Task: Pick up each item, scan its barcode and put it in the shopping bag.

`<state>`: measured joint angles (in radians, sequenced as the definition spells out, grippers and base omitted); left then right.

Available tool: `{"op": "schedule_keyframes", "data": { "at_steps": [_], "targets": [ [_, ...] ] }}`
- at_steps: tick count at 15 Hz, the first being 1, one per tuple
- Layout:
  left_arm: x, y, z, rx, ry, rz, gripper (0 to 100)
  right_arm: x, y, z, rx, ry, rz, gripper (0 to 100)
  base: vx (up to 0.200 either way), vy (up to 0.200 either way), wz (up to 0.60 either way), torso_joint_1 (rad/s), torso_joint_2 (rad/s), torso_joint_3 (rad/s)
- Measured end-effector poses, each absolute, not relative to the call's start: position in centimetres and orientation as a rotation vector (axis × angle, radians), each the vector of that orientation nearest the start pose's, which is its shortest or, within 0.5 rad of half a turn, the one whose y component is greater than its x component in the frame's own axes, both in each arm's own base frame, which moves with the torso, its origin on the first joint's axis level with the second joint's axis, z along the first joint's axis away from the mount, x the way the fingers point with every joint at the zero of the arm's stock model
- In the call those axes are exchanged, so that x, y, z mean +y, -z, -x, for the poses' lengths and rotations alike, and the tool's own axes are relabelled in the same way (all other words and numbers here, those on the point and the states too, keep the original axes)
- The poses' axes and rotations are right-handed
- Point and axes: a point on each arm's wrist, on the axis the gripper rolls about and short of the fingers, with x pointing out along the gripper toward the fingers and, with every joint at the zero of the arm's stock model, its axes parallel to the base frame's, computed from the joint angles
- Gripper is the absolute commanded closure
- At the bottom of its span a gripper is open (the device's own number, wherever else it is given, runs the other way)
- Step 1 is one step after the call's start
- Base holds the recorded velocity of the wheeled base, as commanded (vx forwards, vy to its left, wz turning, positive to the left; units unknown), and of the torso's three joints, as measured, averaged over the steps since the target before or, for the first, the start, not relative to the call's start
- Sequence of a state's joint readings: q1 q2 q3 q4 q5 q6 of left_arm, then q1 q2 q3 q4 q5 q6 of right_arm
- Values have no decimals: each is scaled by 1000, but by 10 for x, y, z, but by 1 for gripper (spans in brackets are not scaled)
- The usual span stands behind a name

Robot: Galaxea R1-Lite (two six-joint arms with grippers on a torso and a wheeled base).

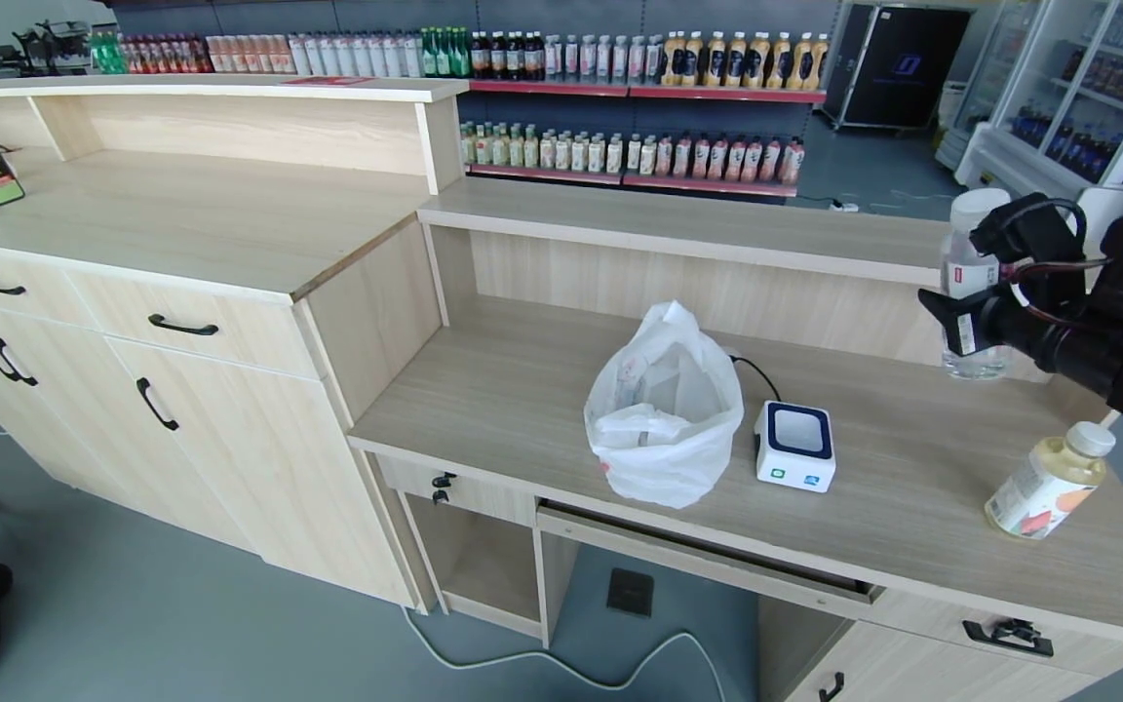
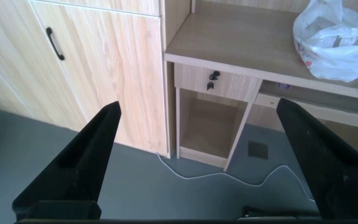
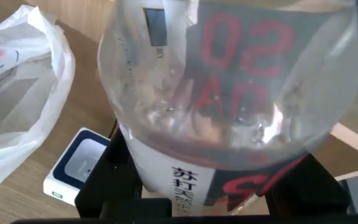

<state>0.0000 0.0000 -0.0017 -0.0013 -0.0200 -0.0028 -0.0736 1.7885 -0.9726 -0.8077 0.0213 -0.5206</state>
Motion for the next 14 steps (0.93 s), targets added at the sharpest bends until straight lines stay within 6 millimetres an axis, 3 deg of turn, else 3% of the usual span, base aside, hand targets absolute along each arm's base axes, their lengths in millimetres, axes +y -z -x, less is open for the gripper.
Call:
{"op": "schedule_keyframes", "data": {
  "at_steps": [3, 6, 10, 14],
  "targets": [
    [0, -76, 23, -3, 20, 3, 0, -24, -234, -336, -143, 59, 550, 100, 0, 0, 600, -4, -1, 6],
    [0, -76, 23, -3, 20, 3, 0, -1, -238, -361, -281, -4, 463, 100, 0, 0, 0, 0, 0, 0],
    [0, -76, 23, -3, 20, 3, 0, 18, -196, -416, -194, -99, 192, 100, 0, 0, 0, 0, 0, 0],
    [0, -76, 23, -3, 20, 3, 0, 33, -144, -470, -126, -166, 116, 100, 0, 0, 0, 0, 0, 0]
  ]
}}
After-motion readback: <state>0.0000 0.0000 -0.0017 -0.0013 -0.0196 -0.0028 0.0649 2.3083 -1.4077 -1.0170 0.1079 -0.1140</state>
